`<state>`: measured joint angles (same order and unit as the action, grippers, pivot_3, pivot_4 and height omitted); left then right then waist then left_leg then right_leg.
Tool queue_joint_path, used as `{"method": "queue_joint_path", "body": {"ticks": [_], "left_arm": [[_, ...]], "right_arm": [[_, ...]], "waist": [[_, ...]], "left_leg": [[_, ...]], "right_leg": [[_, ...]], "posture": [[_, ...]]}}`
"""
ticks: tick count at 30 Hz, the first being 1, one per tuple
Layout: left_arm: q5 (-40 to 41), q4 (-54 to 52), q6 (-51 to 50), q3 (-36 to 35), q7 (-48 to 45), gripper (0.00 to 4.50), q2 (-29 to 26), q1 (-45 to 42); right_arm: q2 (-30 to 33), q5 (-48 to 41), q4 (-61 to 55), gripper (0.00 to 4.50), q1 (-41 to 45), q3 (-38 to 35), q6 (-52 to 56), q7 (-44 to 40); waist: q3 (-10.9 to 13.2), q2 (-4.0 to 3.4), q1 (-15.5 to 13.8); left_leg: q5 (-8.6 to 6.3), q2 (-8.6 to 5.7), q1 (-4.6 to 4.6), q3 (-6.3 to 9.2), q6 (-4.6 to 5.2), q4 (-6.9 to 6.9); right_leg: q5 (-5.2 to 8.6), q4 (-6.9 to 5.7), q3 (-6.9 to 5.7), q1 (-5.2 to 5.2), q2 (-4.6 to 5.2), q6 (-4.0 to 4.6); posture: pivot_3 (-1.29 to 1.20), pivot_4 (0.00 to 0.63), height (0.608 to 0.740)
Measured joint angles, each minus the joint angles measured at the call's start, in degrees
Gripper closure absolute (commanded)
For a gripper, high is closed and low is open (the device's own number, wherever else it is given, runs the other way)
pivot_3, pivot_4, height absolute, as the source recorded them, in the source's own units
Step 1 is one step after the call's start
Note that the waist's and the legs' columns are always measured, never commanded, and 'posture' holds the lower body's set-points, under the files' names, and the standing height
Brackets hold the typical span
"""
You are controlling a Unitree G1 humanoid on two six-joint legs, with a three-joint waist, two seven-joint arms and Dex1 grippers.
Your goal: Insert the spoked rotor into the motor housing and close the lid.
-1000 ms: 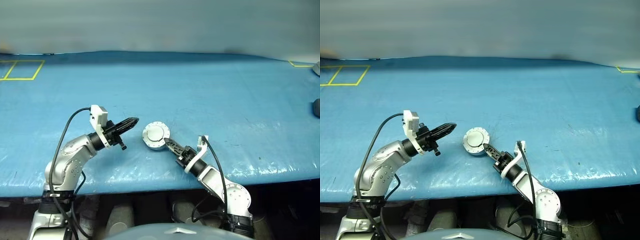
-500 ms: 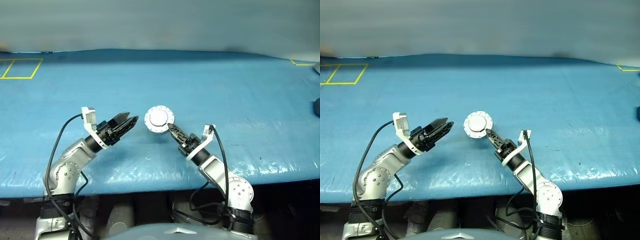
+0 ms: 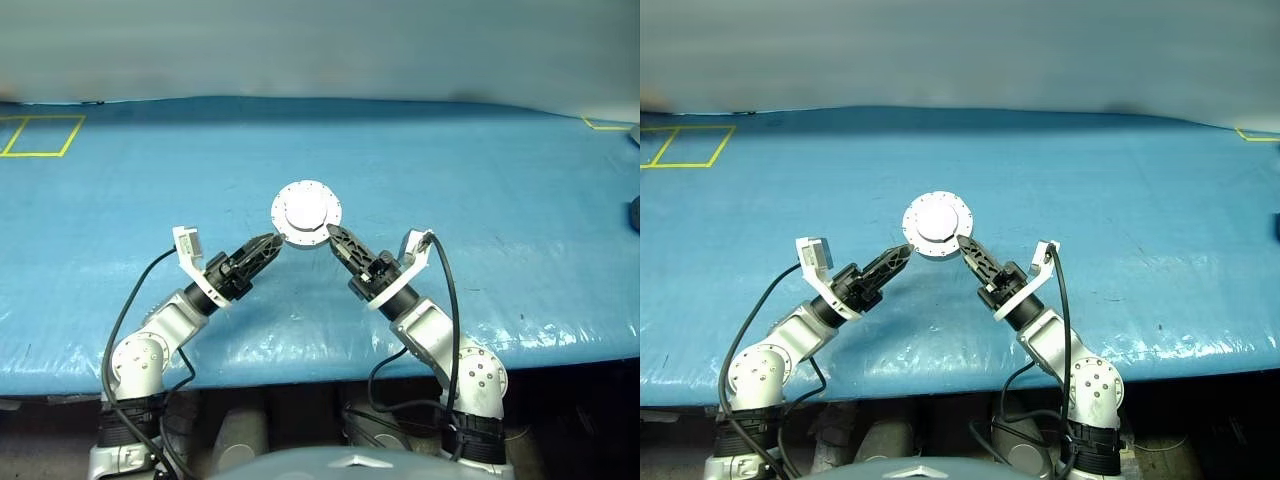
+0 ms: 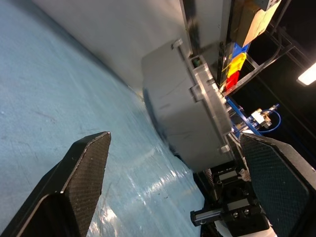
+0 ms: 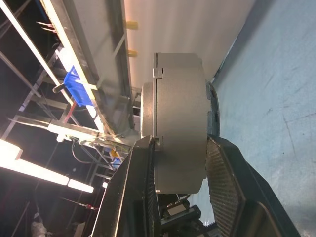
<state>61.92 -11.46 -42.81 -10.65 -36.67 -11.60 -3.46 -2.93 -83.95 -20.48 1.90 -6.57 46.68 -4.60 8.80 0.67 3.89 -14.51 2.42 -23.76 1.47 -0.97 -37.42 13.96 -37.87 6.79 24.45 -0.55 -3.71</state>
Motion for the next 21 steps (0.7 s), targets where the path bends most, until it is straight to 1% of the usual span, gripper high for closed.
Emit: {"method": "queue_joint_path", "body": {"ticks": [6,13,16,19,21], "left_arm": [[2.2,0.0,-0.5,1.0,1.7,0.04,4.2,-0.7],[2.2,-0.6,-0.3,3.5,1.1,0.04,5.3,-1.6],[2.0,0.5,0.6,3.3,1.8,0.04,7.1,-2.9],[2.7,2.9,1.2,2.4,3.6,0.04,11.1,-5.3],[3.3,3.4,1.3,2.3,4.3,0.04,12.0,-5.9]], "right_arm": [[1.3,-0.8,-0.5,3.34,-0.1,1.7,-0.1,0.8],[2.7,-0.8,-0.5,3.34,-1.0,2.8,-0.2,1.4],[2.9,-1.1,-0.5,3.34,-0.9,2.8,-0.5,1.4],[3.0,-1.2,-0.5,3.34,-0.9,2.9,-1.1,1.5],[3.0,-1.4,-0.5,3.34,-0.7,3.1,-1.2,1.5]], "waist": [[0.0,0.0,0.0],[0.0,0.0,0.0],[0.0,0.0,0.0],[0.0,0.01,-0.1],[0.0,0.01,0.0]], "left_leg": [[0.0,0.01,0.01,0.02,0.0,-0.14],[0.0,-0.01,0.0,0.02,0.0,-0.22],[0.0,-0.01,0.0,0.03,0.0,-0.27],[0.0,-0.04,-0.03,0.04,0.01,-0.38],[0.0,-0.05,-0.03,0.04,0.01,-0.4]], "right_leg": [[-0.01,-0.12,0.0,-0.01,-0.04,-0.01],[-0.03,-0.12,0.01,-0.04,-0.03,-0.05],[-0.04,-0.13,0.0,-0.08,-0.04,-0.07],[-0.08,-0.11,0.0,-0.12,-0.03,-0.13],[-0.09,-0.11,0.02,-0.13,-0.02,-0.14]], "posture": [[0.0,0.15,0.74],[0.0,0.15,0.74],[0.0,0.15,0.74],[0.0,0.15,0.74],[0.0,0.15,0.74]]}}
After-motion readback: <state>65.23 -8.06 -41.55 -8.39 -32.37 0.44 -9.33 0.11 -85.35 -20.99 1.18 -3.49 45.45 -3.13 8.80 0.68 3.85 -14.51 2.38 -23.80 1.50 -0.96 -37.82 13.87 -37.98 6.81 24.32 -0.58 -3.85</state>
